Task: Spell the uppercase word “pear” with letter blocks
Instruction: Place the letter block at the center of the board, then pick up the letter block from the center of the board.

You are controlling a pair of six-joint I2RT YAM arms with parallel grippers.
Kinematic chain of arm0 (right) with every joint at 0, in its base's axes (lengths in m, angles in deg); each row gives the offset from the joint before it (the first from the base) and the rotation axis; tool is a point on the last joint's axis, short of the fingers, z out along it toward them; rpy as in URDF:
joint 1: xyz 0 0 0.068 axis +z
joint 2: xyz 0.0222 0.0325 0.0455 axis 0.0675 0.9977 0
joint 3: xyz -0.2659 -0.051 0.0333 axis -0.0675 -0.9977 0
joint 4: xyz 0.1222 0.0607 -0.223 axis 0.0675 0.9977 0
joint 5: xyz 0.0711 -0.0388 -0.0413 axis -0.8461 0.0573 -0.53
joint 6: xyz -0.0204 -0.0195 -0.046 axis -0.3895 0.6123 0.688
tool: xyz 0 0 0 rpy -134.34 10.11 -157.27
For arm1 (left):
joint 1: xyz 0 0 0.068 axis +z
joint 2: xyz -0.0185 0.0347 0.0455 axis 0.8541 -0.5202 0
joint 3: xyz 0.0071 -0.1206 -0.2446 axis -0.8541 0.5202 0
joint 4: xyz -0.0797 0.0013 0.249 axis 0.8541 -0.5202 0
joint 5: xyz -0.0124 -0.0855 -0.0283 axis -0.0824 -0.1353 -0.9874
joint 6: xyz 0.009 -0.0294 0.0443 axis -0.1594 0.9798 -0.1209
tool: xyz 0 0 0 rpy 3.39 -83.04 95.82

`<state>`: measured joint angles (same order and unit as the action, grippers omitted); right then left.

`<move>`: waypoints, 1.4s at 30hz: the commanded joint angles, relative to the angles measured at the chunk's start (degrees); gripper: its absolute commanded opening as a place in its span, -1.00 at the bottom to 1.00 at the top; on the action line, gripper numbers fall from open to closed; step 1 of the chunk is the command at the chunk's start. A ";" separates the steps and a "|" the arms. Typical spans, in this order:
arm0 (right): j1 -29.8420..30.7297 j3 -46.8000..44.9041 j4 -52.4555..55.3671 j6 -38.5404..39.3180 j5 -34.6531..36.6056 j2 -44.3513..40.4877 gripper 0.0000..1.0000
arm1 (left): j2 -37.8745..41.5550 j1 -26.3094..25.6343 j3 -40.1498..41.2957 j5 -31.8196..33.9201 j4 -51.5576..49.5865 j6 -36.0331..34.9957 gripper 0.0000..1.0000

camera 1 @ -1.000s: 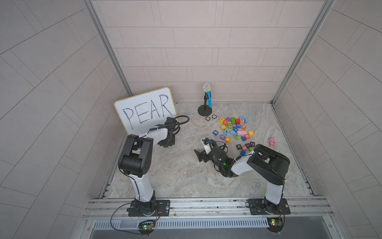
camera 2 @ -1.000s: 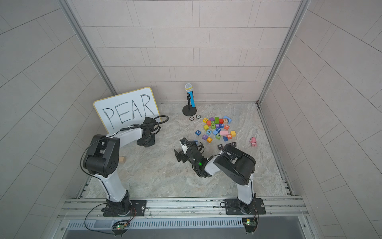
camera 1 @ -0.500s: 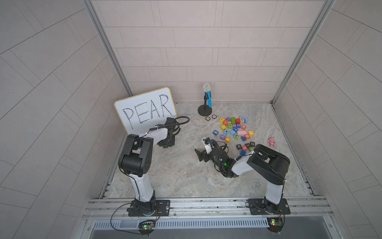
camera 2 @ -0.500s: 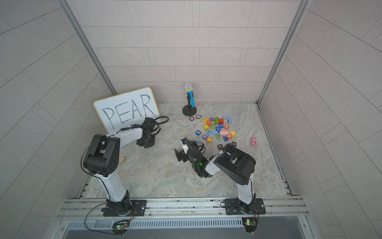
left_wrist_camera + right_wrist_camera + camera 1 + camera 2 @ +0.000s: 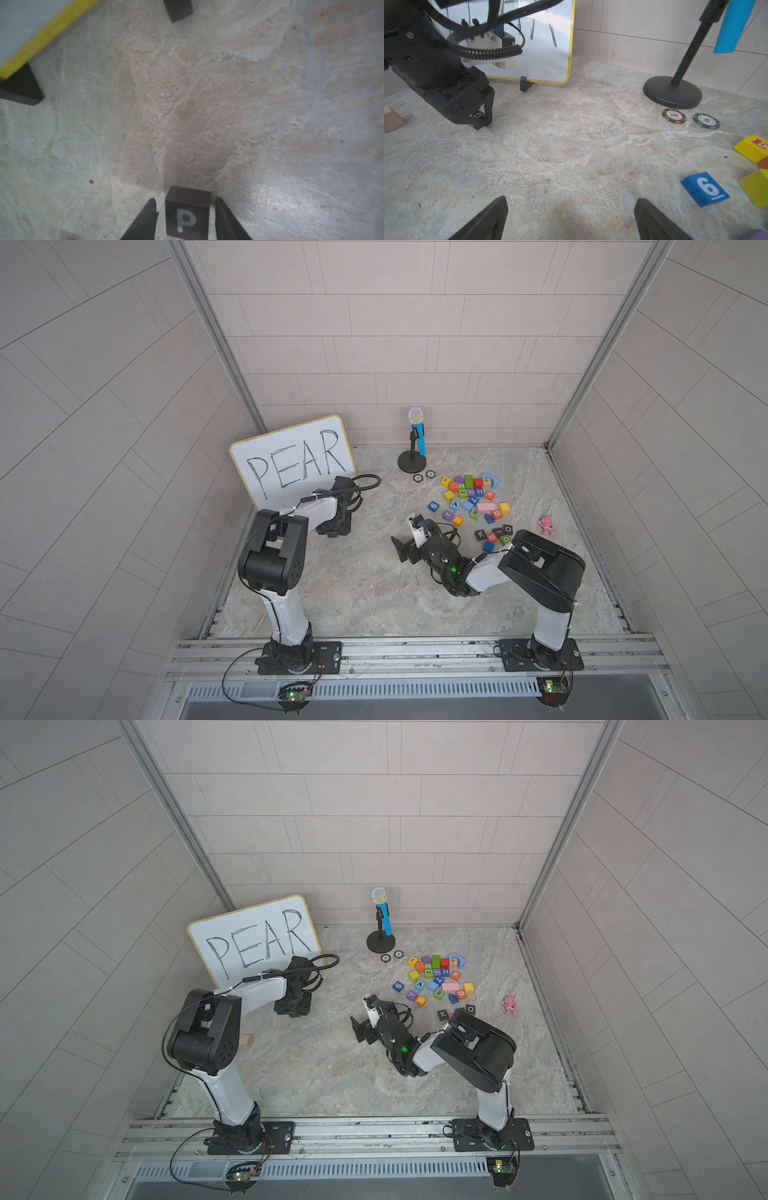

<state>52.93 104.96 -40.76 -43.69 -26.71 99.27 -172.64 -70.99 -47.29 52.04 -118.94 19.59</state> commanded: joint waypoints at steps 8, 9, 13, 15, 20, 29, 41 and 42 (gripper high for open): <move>-0.28 -0.35 1.46 0.49 1.07 -3.58 1.00 | 8.63 -2.80 -2.05 0.99 -4.26 1.59 0.05; -0.28 -0.39 2.78 0.67 1.38 -4.33 0.99 | 9.71 -3.52 -2.04 1.24 -4.63 2.14 0.07; -0.88 1.34 13.95 0.08 3.62 -10.39 1.00 | 15.74 -6.88 -0.24 1.71 -5.25 4.07 0.21; -1.39 4.25 25.02 -1.70 5.64 -13.78 0.99 | 18.63 -8.06 1.01 1.28 -5.26 5.02 0.30; -4.74 14.56 52.87 -5.75 7.97 -18.06 0.98 | 24.55 -9.02 2.89 -2.55 -4.67 6.74 0.53; -17.13 19.02 66.71 -11.98 3.56 -20.06 0.76 | 28.79 -10.45 4.91 -9.10 -4.79 9.01 0.64; -25.92 25.49 75.38 -11.89 -1.59 -13.07 0.50 | 28.13 -15.90 4.92 -12.13 -3.54 9.59 0.68; -26.14 25.41 75.69 -11.51 -1.50 -13.07 0.50 | 28.09 -16.12 4.79 -12.31 -3.39 9.57 0.69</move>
<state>27.18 129.42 30.65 -55.52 -27.54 86.33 -144.95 -86.51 -42.79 40.50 -122.33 28.66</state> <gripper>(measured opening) 0.750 0.841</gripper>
